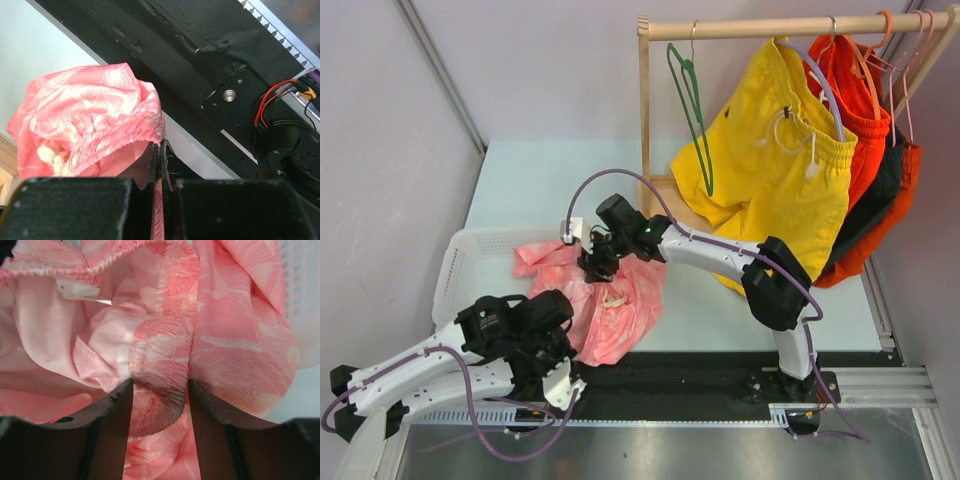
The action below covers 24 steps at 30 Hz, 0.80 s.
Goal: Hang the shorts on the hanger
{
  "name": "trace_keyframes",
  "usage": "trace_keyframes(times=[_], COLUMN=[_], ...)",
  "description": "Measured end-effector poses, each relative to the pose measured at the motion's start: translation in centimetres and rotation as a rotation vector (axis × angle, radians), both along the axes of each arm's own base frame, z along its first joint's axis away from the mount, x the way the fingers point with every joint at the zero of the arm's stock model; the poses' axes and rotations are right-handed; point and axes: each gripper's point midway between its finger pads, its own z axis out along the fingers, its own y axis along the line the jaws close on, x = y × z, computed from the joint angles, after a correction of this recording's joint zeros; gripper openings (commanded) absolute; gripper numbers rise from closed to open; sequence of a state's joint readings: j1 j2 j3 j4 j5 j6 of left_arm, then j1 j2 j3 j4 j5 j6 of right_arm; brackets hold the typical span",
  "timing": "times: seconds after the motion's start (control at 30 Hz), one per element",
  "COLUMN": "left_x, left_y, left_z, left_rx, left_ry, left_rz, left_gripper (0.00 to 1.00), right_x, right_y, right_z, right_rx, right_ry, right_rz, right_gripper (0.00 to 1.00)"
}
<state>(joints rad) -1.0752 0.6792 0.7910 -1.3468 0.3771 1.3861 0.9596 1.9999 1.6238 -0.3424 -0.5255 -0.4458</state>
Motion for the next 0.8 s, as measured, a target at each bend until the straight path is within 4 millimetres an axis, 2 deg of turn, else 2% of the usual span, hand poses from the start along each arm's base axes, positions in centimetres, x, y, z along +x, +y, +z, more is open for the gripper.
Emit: trace_keyframes(times=[0.03,0.07,0.13,0.17,0.3,0.4,0.53,0.6,0.7,0.8], left_x=[0.0,0.1,0.1,0.1,0.2,0.6,1.8,2.8,4.3,5.6], left_y=[0.0,0.0,0.1,0.1,0.2,0.4,-0.2,-0.8,-1.6,-2.3], left_z=[0.0,0.0,0.0,0.1,0.1,0.5,3.2,5.6,9.2,12.2], left_rx=[0.001,0.001,0.000,-0.002,0.000,0.008,-0.041,-0.102,-0.202,-0.287], left_ry=[-0.001,-0.004,-0.008,-0.010,-0.009,-0.017,-0.066,-0.109,-0.181,-0.242], left_rz=[0.001,0.002,0.004,0.005,0.030,0.076,0.151,0.195,0.260,0.312], left_gripper=[0.04,0.03,0.02,0.01,0.00,0.00,0.00,0.00,0.00,0.00], right_x=[0.1,0.3,0.5,0.6,1.1,1.7,3.2,4.1,4.9,3.9], right_y=[-0.1,-0.1,-0.1,-0.1,0.0,-0.2,-1.9,-3.6,-7.4,-11.7], right_z=[-0.1,-0.2,-0.1,0.0,0.7,2.3,7.4,11.1,18.0,23.8], right_rx=[-0.005,-0.008,-0.012,-0.011,-0.008,0.006,0.070,0.120,0.219,0.300], right_ry=[-0.006,-0.016,-0.031,-0.036,-0.054,-0.076,-0.114,-0.146,-0.225,-0.298], right_rz=[-0.003,-0.004,-0.007,-0.011,-0.029,-0.056,-0.145,-0.204,-0.288,-0.341], right_gripper=[0.36,0.23,0.05,0.00,0.00,0.00,0.00,0.00,0.00,0.00])
